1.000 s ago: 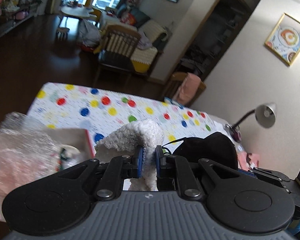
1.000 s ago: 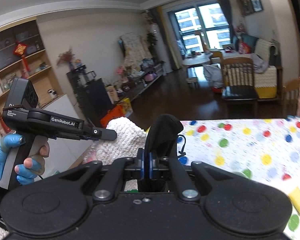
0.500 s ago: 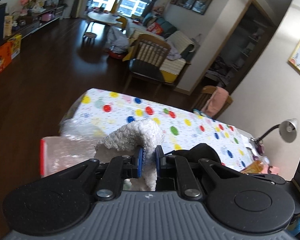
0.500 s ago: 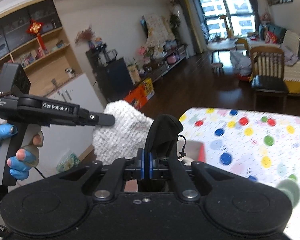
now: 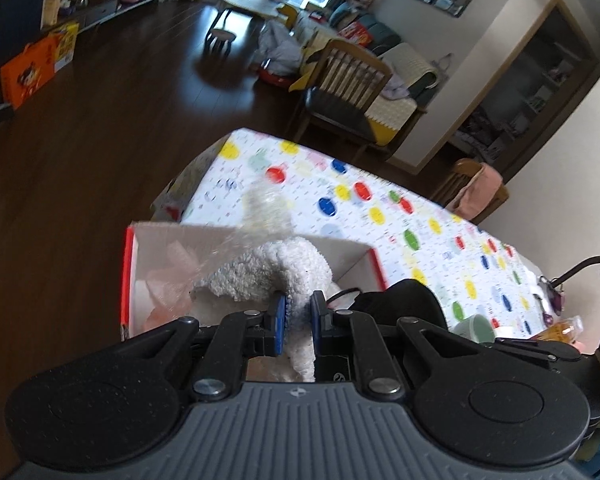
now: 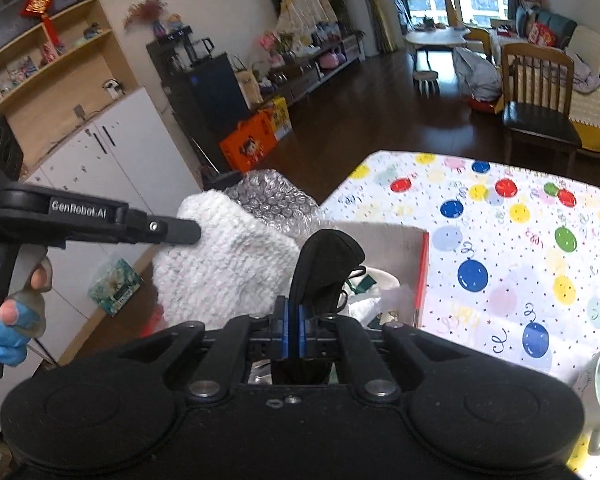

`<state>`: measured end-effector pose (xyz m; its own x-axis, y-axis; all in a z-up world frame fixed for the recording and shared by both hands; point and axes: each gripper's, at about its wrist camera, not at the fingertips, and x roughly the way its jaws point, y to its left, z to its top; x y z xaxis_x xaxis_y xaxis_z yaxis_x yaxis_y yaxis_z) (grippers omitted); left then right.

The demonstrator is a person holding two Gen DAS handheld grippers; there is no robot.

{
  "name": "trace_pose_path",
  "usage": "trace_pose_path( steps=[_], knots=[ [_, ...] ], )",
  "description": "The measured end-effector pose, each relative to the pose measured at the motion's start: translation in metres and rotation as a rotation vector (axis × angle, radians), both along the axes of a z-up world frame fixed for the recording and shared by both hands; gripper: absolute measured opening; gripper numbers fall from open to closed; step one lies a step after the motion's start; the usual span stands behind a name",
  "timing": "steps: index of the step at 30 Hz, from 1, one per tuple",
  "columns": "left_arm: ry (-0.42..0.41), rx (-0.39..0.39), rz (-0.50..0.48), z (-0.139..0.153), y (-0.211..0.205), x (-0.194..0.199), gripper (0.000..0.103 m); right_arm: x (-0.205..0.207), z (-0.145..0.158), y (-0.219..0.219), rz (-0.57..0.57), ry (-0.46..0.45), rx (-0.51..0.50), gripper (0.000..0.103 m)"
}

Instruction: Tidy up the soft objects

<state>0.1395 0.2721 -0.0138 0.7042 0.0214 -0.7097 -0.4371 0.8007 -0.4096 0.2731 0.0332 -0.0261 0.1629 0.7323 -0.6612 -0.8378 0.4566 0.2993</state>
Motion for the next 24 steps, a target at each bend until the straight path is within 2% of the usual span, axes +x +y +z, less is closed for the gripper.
trace_pose_path(
  steps=[6, 11, 21, 24],
  knots=[
    [0.045, -0.006, -0.007, -0.029, 0.006, 0.006, 0.013, 0.002, -0.019, 0.01, -0.02, 0.022, -0.054, 0.004],
    [0.084, 0.032, -0.025, -0.047, 0.0, 0.011, 0.013, -0.001, -0.034, 0.015, -0.022, 0.024, -0.102, 0.004],
    [0.137, 0.104, -0.049, -0.07, -0.011, 0.012, 0.013, -0.01, -0.051, 0.021, -0.025, 0.017, -0.154, 0.006],
    [0.145, 0.102, -0.047, -0.076, -0.011, 0.01, 0.015, -0.014, -0.055, 0.022, -0.024, 0.009, -0.167, 0.009]
  ],
)
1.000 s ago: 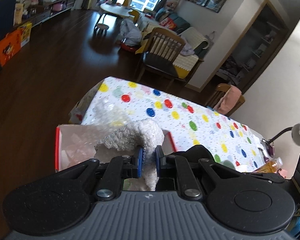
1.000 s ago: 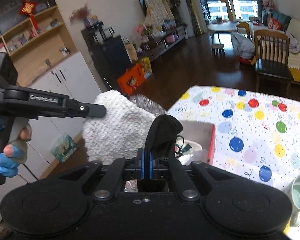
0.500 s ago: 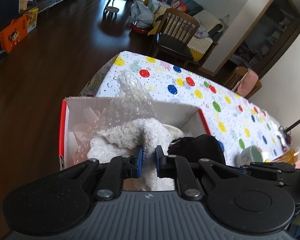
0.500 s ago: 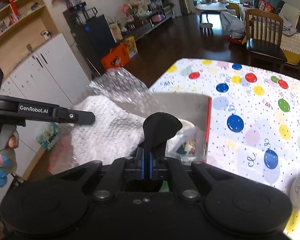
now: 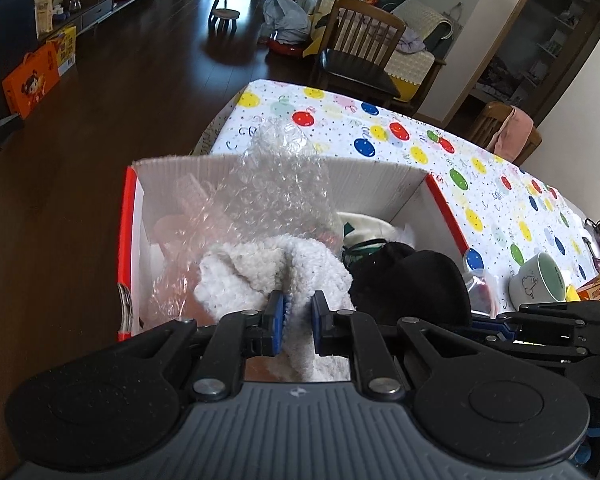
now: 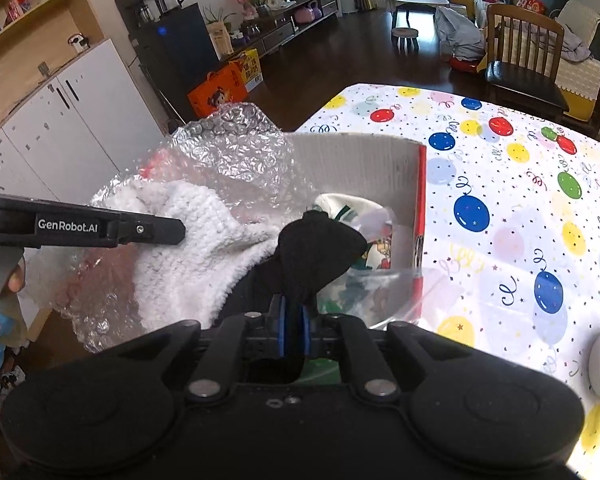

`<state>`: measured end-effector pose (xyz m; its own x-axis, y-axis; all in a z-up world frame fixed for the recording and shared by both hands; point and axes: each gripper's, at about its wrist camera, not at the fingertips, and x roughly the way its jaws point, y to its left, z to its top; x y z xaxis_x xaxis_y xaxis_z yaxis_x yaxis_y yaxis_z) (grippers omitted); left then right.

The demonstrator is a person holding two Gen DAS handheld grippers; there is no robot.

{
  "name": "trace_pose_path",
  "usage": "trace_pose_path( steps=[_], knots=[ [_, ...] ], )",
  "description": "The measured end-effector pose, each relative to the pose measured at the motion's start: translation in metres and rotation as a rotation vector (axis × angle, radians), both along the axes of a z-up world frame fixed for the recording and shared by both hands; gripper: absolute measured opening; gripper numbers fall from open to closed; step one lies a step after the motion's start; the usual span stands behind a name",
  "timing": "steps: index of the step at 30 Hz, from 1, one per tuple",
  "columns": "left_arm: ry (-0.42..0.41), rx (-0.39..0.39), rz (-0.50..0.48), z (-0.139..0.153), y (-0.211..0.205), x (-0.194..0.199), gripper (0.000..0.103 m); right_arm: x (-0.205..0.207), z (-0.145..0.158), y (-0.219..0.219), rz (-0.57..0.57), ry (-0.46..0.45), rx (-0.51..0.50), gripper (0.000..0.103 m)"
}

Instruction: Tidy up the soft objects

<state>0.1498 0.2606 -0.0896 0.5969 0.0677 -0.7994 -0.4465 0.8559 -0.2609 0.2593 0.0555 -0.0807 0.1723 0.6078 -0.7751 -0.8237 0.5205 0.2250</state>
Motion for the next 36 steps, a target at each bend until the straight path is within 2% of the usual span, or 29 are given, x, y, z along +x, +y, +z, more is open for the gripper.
trace_pose_path(
  steps=[3, 5, 6, 7, 9, 15, 17, 18, 25, 28, 36],
  knots=[
    [0.004, -0.013, 0.004, -0.004, 0.0, -0.002, 0.019, -0.004, -0.001, 0.0, -0.001, -0.002, -0.003, 0.012],
    [0.002, -0.017, 0.001, -0.005, 0.0, -0.003, 0.025, -0.006, -0.002, 0.001, 0.001, -0.005, -0.006, 0.016],
    [0.002, -0.019, 0.0, -0.005, 0.0, -0.004, 0.035, -0.007, -0.001, 0.001, 0.001, -0.008, -0.008, 0.017],
    [0.0, -0.022, -0.004, -0.005, 0.0, -0.005, 0.055, -0.008, 0.0, 0.001, 0.0, -0.009, -0.006, 0.02],
    [-0.006, -0.03, -0.012, -0.005, -0.001, -0.005, 0.082, -0.008, -0.001, 0.0, 0.001, -0.007, -0.003, 0.028],
    [-0.04, 0.002, -0.066, 0.001, -0.015, -0.01, 0.083, -0.015, 0.003, -0.005, -0.002, -0.023, 0.004, 0.039],
    [-0.044, 0.012, -0.086, 0.004, -0.02, -0.011, 0.083, -0.019, 0.007, -0.008, -0.002, -0.043, 0.008, 0.05],
    [-0.045, 0.017, -0.095, 0.005, -0.022, -0.012, 0.083, -0.022, 0.01, -0.01, -0.002, -0.059, 0.011, 0.052],
    [-0.071, 0.014, -0.134, 0.017, -0.03, -0.022, 0.083, -0.031, 0.029, -0.031, -0.019, -0.064, 0.071, 0.063],
    [-0.09, 0.012, -0.154, 0.025, -0.034, -0.027, 0.084, -0.035, 0.039, -0.041, -0.026, -0.061, 0.104, 0.064],
    [-0.161, 0.059, -0.186, 0.052, -0.051, -0.041, 0.085, -0.046, 0.063, -0.069, -0.059, -0.069, 0.189, 0.077]
  ],
)
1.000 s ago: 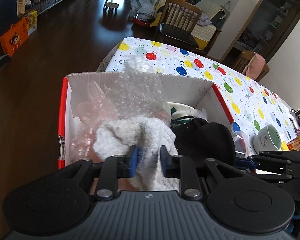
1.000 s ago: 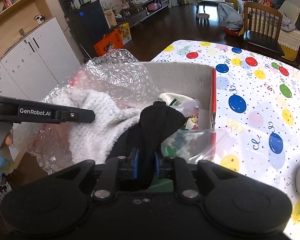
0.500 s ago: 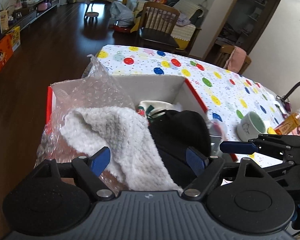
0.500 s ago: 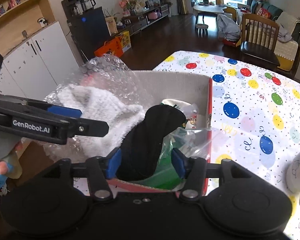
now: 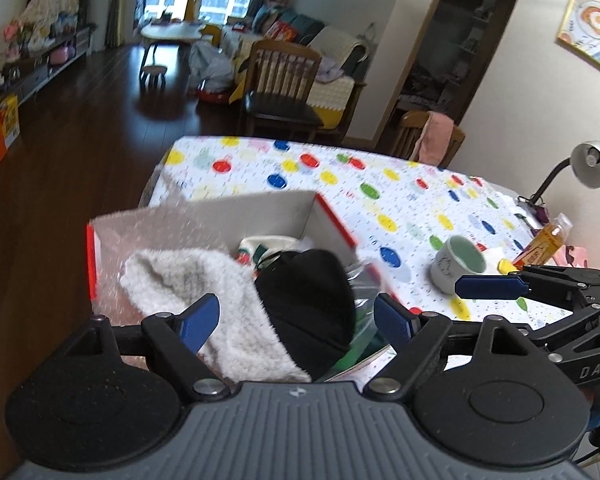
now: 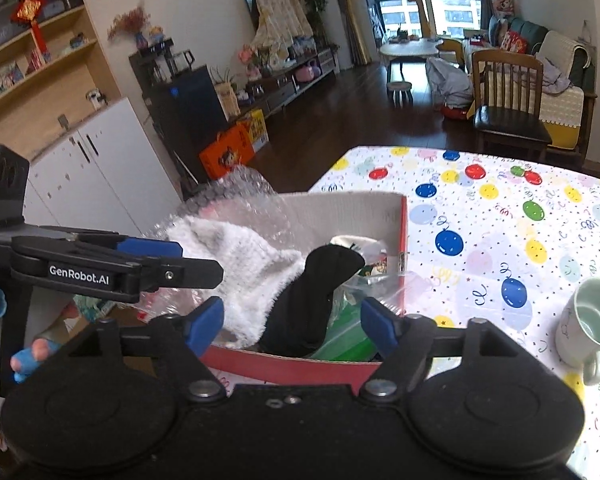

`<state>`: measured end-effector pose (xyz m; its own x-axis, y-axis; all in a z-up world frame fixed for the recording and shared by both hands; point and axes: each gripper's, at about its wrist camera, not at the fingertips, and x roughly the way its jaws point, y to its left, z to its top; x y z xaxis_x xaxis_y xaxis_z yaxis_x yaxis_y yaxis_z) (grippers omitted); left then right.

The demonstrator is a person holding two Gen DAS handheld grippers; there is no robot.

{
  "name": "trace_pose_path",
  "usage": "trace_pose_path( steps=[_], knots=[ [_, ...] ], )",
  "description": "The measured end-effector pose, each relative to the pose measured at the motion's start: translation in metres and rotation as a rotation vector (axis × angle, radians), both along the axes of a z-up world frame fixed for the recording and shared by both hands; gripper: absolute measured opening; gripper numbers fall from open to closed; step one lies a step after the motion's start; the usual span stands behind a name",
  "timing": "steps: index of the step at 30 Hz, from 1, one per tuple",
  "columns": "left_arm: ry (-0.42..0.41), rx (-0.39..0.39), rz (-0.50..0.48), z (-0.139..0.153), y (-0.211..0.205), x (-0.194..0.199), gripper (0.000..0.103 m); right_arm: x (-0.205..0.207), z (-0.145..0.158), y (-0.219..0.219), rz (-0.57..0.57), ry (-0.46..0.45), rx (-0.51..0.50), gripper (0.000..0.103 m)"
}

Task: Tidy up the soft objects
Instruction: 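Open both grippers to release the towel and black cloth into the box, then move the left gripper to the white paper towel while the right approaches the yellow sponge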

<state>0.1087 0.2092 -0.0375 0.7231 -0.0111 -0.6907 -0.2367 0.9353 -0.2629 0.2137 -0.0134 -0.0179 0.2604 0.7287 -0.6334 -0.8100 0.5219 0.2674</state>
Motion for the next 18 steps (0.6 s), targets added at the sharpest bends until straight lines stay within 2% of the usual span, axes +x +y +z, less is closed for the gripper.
trace_pose_path(
  steps=[6, 9, 12, 18],
  knots=[
    [-0.051, 0.032, -0.05, 0.02, -0.021, -0.003, 0.085, -0.008, 0.017, -0.024, -0.03, -0.029, 0.051, 0.092],
    [-0.084, 0.085, -0.054, 0.028, -0.037, -0.001, 0.085, -0.01, 0.024, -0.04, -0.056, -0.055, 0.075, 0.101],
    [-0.106, 0.135, -0.077, 0.034, -0.057, 0.005, 0.085, -0.008, 0.029, -0.058, -0.079, -0.086, 0.087, 0.103],
    [-0.105, 0.133, -0.14, 0.036, -0.098, 0.032, 0.085, 0.009, 0.025, -0.105, -0.142, -0.121, 0.069, 0.103]
  ],
)
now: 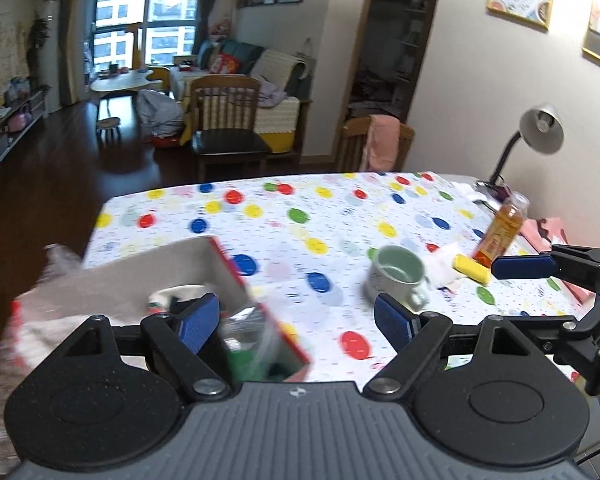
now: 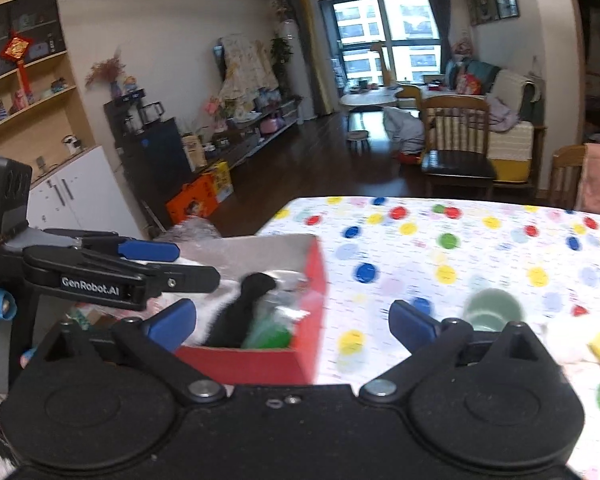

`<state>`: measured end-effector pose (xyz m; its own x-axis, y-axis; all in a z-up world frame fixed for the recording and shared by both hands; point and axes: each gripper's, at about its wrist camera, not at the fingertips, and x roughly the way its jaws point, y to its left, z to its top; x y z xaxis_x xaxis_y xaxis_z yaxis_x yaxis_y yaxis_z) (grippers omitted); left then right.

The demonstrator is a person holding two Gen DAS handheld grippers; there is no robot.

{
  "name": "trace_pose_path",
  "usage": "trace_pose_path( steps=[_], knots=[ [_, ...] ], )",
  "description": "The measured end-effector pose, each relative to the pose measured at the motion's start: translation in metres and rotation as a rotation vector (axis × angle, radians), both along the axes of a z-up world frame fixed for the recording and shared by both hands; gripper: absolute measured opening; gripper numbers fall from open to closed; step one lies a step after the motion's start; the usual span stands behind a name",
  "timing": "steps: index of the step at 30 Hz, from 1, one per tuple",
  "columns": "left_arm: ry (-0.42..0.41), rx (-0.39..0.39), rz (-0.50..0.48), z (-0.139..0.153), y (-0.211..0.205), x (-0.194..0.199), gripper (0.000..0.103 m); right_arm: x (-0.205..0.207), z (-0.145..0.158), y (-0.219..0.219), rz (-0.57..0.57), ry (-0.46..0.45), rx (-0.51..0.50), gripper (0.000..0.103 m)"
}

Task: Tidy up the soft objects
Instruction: 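Move the left gripper to the white paper towel while the right approaches the yellow sponge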

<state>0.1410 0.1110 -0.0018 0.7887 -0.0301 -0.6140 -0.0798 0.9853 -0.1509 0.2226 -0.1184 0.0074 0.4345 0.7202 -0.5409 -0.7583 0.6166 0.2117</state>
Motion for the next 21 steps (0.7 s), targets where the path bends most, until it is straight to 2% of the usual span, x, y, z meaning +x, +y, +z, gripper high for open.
trace_pose_path(
  steps=[11, 18, 21],
  knots=[
    [0.021, -0.002, -0.147, -0.009, -0.108, 0.074, 0.085, 0.047, -0.028, -0.099, -0.143, -0.039, -0.09, 0.103],
    [0.033, -0.01, -0.237, -0.021, -0.18, 0.134, 0.085, 0.088, -0.052, -0.161, -0.226, -0.021, -0.125, 0.103],
    [0.064, -0.009, -0.266, -0.03, -0.207, 0.164, 0.085, 0.108, -0.065, -0.184, -0.256, -0.014, -0.147, 0.103]
  ],
)
